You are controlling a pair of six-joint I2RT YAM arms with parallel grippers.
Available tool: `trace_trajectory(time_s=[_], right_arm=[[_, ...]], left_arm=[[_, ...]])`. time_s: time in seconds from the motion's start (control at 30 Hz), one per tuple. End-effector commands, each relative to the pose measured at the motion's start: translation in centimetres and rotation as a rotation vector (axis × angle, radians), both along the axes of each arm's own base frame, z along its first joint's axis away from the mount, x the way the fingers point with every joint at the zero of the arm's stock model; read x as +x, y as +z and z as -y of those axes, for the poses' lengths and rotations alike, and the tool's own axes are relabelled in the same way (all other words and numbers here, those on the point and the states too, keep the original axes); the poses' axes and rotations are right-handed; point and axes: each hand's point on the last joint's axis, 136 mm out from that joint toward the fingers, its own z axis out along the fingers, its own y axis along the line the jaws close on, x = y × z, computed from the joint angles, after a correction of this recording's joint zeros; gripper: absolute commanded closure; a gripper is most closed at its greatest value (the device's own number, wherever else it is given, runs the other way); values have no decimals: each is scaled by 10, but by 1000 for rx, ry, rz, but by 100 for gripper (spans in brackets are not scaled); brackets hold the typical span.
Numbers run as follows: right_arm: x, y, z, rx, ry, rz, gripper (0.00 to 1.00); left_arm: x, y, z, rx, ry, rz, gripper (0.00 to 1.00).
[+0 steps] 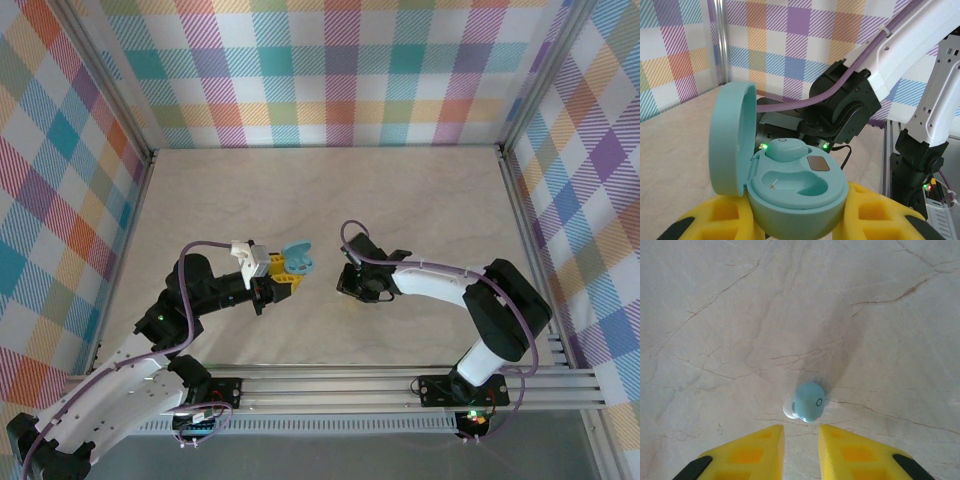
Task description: Insert the wireless bluetooth earbuds into the charging case
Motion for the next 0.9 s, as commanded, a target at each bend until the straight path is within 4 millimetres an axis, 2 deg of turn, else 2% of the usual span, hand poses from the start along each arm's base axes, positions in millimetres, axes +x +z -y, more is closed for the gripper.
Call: trace_trajectory(time_s=[0.0,0.87], right_arm=[[-2,-4,-6,13,-4,-28,74],[12,-15,-10,-31,-2,-13,74]], left_arm=[[-8,15,0,-14,-20,42,100],[-10,18,-2,-6,-23,53,100]])
